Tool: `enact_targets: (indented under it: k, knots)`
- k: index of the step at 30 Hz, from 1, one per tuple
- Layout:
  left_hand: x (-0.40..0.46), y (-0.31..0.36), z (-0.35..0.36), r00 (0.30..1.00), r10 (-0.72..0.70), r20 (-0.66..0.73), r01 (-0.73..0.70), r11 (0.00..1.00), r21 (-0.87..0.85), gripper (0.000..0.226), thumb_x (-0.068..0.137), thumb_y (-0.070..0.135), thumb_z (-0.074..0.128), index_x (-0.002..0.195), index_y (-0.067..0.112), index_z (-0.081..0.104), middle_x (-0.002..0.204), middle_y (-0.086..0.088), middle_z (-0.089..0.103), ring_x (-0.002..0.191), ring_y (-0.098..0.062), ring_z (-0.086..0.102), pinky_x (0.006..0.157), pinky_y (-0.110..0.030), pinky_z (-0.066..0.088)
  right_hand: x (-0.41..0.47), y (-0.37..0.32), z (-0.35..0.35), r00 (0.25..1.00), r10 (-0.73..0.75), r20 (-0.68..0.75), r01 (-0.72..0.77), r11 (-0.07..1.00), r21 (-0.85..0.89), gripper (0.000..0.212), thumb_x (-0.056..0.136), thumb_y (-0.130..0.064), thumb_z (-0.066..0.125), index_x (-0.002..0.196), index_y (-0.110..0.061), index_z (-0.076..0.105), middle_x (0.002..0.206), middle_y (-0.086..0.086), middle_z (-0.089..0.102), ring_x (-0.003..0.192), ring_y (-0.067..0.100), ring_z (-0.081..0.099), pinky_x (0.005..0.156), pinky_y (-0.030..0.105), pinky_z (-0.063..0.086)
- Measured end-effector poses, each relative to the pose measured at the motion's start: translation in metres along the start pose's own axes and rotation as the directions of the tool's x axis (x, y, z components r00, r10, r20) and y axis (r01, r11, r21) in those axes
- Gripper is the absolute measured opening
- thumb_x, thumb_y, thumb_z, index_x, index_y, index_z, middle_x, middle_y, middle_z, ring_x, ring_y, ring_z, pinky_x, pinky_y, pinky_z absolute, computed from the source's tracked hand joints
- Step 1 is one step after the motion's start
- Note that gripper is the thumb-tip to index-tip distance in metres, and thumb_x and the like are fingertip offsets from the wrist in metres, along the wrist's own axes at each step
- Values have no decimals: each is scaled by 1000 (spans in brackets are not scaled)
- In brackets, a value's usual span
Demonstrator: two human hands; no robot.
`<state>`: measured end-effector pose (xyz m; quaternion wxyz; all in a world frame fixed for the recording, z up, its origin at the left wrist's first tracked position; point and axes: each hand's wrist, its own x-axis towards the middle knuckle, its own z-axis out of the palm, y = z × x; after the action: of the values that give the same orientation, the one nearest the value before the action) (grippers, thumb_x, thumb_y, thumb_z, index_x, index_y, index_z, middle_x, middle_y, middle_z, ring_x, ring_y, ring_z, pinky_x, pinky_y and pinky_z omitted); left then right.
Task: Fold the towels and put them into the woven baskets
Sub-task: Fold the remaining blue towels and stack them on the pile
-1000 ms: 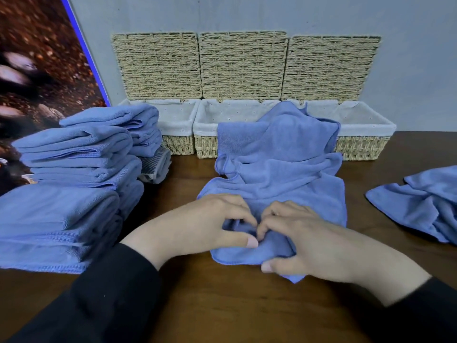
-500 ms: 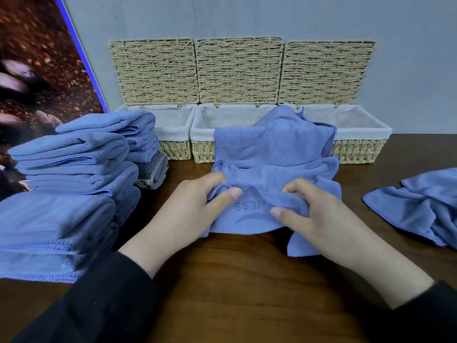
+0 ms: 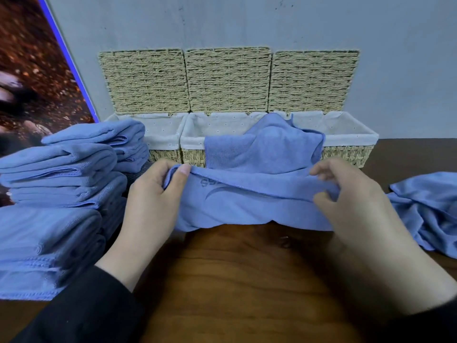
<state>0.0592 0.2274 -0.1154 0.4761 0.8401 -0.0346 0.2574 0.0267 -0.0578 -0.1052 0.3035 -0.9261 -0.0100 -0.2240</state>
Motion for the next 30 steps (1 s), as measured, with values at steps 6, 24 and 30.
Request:
enact_targets:
  k: [6,24,30]
  knots:
    - [-2,-4,5,999,-23,48,24,999,-31,49,101,38,55,75,-2,45,65,-16,34,60,-13,32,55,-28,26,-2,6,14,984,17,179,-59,971,232,40,96,-3,43,99,-41,56,82,-8,59,56,12,46,51,25,37]
    - [-11,-13,-6,999,-47,2,47,999,-5,32,99,18,55,70,6,47,62,-7,35,58,-8,31,56,-27,29,-5,29,-6,885,-105,455,101,994,32,21,101,-18,46,101,-22,66,81,-6,60,78,18,56,70,33,45]
    - [-40,-7,-21,989,-58,138,80,984,-159,40,105,22,52,71,5,40,64,8,34,59,-5,31,52,-18,25,-37,35,-34,824,-50,565,41,999,27,31,103,-32,51,78,-16,47,66,-7,41,59,6,39,61,28,37]
